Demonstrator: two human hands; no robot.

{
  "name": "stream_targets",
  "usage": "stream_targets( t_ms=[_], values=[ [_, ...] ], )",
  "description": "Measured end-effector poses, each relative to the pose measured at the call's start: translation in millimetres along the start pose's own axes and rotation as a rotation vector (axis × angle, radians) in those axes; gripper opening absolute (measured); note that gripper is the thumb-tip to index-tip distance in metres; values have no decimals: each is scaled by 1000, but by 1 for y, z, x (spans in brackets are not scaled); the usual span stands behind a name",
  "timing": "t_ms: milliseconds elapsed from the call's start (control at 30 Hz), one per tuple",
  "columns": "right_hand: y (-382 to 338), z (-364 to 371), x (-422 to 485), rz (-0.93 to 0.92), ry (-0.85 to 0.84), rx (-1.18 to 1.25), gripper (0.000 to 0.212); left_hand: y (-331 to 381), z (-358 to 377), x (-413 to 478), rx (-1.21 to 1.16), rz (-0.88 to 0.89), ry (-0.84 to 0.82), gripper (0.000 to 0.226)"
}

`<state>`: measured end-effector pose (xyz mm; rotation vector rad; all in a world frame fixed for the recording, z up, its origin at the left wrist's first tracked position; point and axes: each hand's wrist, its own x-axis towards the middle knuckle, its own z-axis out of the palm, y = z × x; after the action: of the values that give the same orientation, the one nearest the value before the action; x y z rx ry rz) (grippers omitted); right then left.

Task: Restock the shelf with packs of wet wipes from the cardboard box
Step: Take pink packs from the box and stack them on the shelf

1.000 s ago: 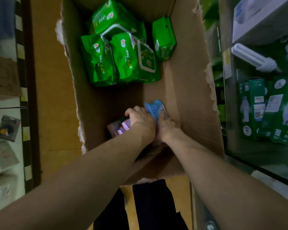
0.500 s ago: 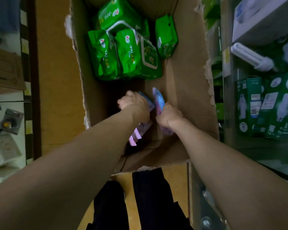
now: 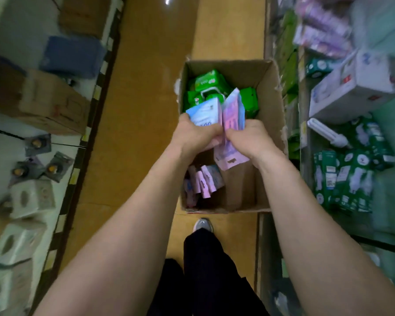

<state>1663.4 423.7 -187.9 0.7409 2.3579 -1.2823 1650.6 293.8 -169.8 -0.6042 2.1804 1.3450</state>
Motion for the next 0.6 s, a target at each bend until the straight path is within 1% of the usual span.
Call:
stream_targets(
  t_ms=[67,167,200,267,367,467,533,600],
  values=[
    [-38,8,-28,-103,6,28,31,4,-38,-24,-194,16,112,63],
    [-92,31,-77,-234,-14,63,37,0,-99,-61,-392,64,294,77],
    [-107,40,-93,-276,-29,76,37,-5,-120,-73,-445,79,351,77],
    [-136,62,-125,-372,-62,74,34,-19,-162,-90,-564,63,433,59],
    [-176,97,-174,-521,-132,36,22,-43,-223,-121,-721,25,542,37],
    [-213,132,-224,-668,-184,-18,19,-66,-282,-158,-796,81,695,8],
    [-236,158,-258,-777,-199,-84,22,-84,-321,-183,-817,163,834,12],
    [-255,186,-292,-867,-213,-118,26,-104,-359,-209,-786,231,1001,14]
  ],
)
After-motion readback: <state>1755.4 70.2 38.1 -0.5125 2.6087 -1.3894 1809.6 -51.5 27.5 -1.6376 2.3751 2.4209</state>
